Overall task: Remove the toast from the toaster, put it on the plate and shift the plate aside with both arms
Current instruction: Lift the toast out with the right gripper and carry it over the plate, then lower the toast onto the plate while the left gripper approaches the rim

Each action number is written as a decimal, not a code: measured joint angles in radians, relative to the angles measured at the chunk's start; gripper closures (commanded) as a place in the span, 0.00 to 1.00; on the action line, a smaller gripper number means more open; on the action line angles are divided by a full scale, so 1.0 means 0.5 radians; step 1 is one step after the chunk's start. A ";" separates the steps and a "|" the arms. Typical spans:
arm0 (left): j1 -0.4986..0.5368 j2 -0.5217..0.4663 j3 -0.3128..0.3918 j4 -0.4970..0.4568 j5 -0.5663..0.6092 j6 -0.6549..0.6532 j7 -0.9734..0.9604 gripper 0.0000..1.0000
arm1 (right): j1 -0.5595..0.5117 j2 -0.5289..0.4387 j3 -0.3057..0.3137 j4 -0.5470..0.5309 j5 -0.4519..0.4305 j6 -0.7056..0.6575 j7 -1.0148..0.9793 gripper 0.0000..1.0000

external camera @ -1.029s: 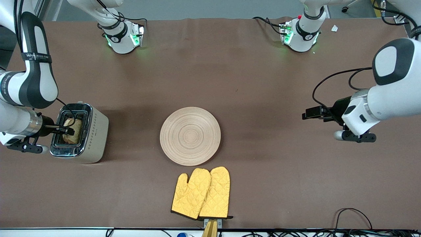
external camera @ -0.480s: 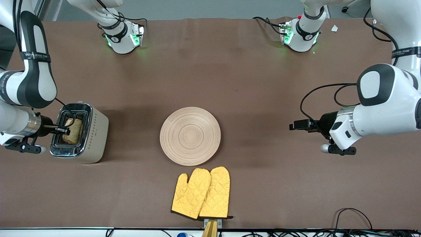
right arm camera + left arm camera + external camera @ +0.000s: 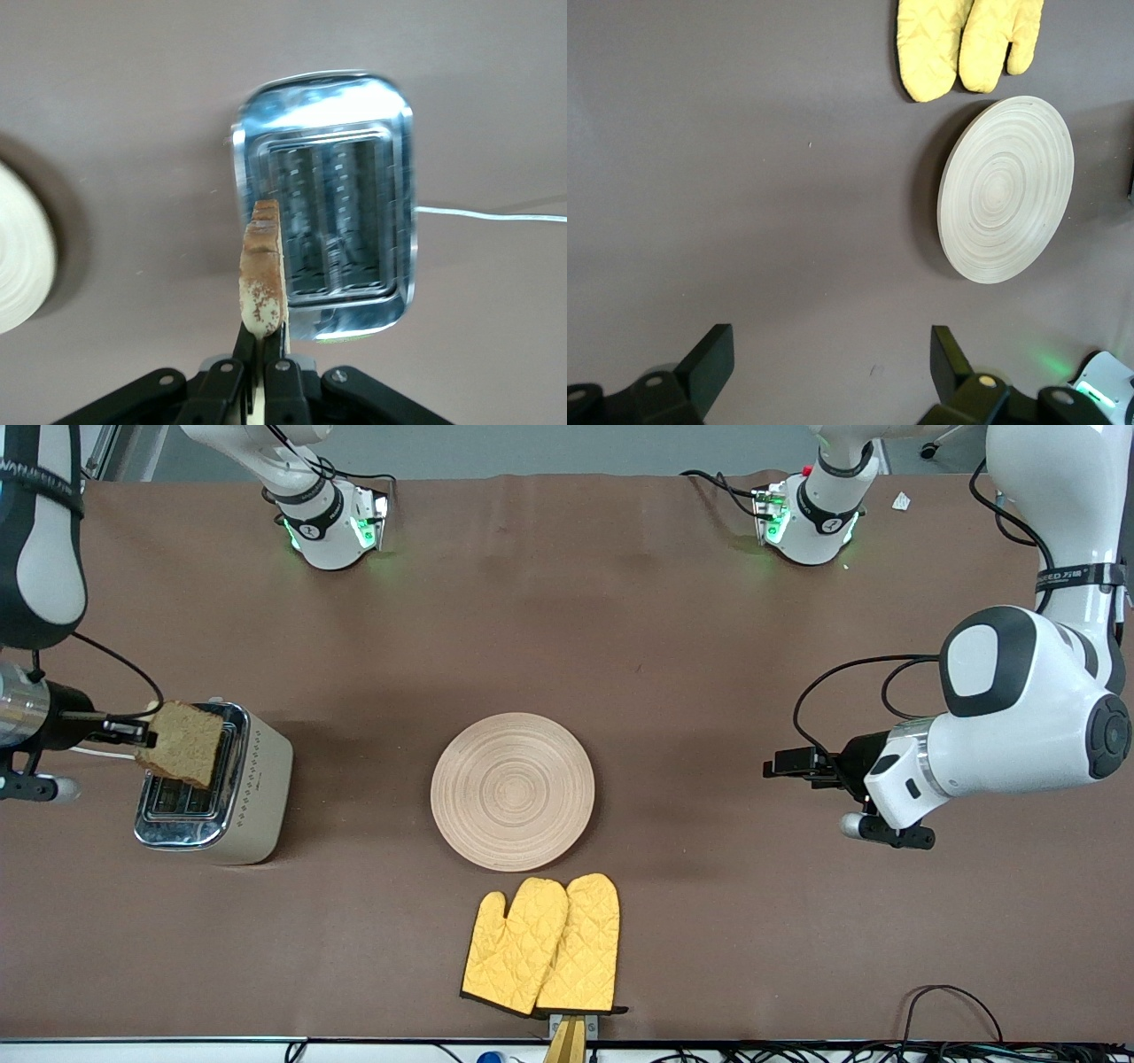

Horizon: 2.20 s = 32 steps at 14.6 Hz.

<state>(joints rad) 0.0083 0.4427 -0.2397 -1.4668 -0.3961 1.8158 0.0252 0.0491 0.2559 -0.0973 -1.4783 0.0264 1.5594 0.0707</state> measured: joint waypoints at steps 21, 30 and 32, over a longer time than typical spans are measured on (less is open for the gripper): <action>-0.004 0.300 -0.053 0.000 -0.485 0.132 0.388 0.04 | 1.260 0.887 0.013 0.264 -0.100 0.818 2.026 0.46; -0.030 0.444 -0.070 -0.003 -0.675 0.289 0.582 0.06 | 1.241 0.937 -0.009 0.307 -0.049 1.120 2.146 0.00; -0.069 0.521 -0.088 -0.004 -0.765 0.411 0.666 0.10 | 1.158 0.901 -0.023 0.334 -0.032 1.069 1.944 0.00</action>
<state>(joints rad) -0.0260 0.7034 -0.2836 -1.4691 -0.7785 2.0213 0.3581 0.6284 0.7062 -0.1087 -1.3112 0.0102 2.0937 1.0427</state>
